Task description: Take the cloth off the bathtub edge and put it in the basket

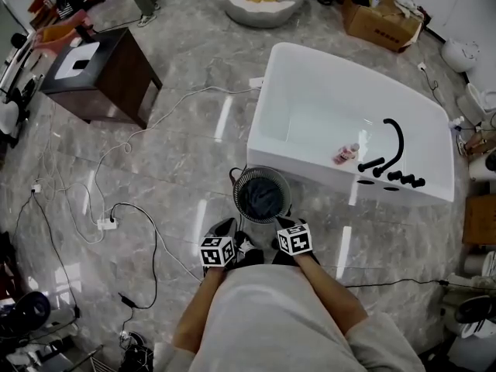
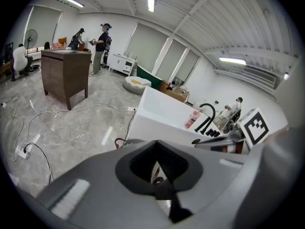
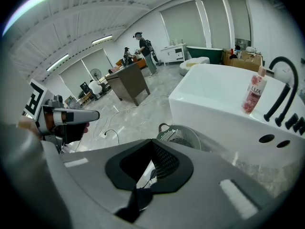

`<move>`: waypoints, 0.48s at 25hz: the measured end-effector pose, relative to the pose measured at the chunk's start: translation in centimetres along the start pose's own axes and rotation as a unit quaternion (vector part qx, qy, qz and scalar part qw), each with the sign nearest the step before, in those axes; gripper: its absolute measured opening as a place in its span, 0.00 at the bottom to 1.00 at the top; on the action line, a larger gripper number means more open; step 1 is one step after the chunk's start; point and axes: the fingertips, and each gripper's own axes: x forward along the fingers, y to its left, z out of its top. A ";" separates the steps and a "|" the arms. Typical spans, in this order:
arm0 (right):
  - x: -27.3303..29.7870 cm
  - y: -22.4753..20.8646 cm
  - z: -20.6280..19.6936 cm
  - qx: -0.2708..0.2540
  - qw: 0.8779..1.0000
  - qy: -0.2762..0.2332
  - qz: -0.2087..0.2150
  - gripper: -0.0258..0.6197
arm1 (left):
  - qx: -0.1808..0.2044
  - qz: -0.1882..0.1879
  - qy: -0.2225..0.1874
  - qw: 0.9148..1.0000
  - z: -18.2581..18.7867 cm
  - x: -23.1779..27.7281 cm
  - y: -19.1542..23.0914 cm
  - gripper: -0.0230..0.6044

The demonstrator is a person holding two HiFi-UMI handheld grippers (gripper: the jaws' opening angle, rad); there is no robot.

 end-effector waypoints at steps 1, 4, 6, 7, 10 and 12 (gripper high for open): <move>0.0 -0.1 -0.2 0.000 1.000 0.003 -0.001 0.04 | -0.003 0.000 0.001 1.000 -0.1 0.1 0.0 0.13; -0.2 -0.1 -0.5 0.002 1.000 0.005 -0.003 0.04 | -0.008 -0.006 0.012 1.000 -0.5 0.4 -0.1 0.13; -0.3 -0.2 -0.5 0.003 1.000 0.003 -0.004 0.04 | -0.008 -0.010 0.018 1.000 -0.6 0.5 -0.3 0.13; -0.4 -0.2 -0.5 0.004 1.000 0.003 -0.005 0.04 | -0.006 -0.011 0.019 1.000 -0.6 0.6 -0.4 0.13; -0.5 -0.4 -0.8 0.004 1.000 0.004 -0.006 0.04 | -0.001 -0.016 0.019 1.000 -0.7 0.8 -0.8 0.13; -0.5 -0.4 -0.8 0.005 1.000 0.003 -0.007 0.04 | 0.002 -0.018 0.021 1.000 -0.7 0.9 -0.9 0.13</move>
